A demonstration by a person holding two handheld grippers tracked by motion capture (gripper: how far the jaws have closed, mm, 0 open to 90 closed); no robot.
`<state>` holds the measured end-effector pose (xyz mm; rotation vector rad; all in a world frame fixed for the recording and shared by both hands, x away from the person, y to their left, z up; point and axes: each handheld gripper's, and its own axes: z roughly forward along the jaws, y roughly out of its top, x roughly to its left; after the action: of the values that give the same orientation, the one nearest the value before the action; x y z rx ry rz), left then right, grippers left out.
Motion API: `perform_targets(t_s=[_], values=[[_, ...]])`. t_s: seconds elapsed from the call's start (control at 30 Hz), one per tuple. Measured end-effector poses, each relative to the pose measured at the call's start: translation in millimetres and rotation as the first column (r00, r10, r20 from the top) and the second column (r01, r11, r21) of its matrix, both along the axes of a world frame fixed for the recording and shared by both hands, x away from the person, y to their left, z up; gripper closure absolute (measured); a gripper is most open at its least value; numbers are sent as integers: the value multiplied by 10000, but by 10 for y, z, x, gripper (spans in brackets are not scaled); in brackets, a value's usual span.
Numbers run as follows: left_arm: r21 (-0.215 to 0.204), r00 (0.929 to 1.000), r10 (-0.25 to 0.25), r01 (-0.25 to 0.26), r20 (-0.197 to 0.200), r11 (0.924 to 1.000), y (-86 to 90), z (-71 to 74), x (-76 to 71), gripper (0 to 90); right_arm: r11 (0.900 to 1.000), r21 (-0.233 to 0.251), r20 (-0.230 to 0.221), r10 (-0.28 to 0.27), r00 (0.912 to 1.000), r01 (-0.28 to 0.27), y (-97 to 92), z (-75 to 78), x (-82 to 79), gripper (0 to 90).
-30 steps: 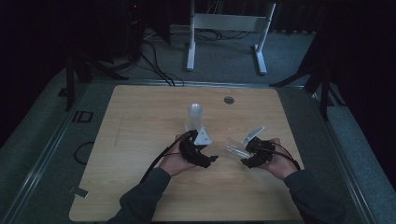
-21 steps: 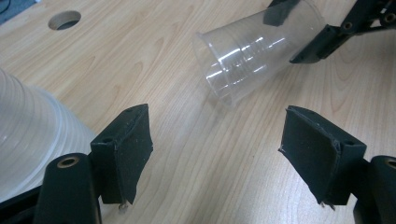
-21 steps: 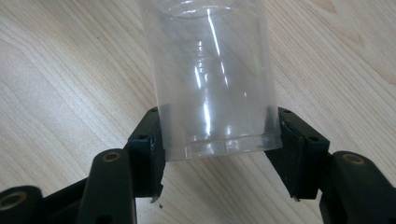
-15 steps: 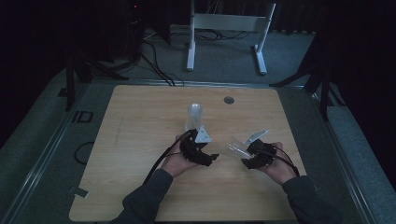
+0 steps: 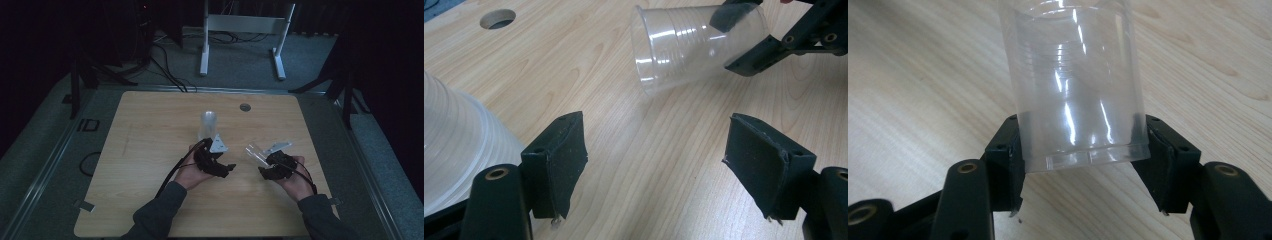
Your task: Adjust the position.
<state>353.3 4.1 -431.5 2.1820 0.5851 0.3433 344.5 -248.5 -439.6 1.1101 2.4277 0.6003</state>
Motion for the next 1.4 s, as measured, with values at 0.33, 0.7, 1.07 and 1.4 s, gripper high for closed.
perform_targets(t_s=[0.33, 0.7, 1.07, 1.4], values=[[-102, 9999, 165, -164, 49, 9998, -35, 17, 11, 242, 9933, 397, 387, -1103, 9931, 1087, -67, -67, -22, 418], [-205, 9992, 381, -379, 100, 9991, -42, 45, 27, 243, 9646, 968, 757, -2529, 9645, 2453, -145, -150, -1, 418], [-258, 9988, 476, -475, 62, 9985, -56, 54, 46, 243, 9325, 1485, 1246, -3480, 9292, 3294, -204, -141, 82, 418], [-362, 9988, 496, -496, -15, 9981, -98, 65, 75, 244, 9118, 1998, 1785, -3939, 9016, 3588, -244, -113, 134, 418]])
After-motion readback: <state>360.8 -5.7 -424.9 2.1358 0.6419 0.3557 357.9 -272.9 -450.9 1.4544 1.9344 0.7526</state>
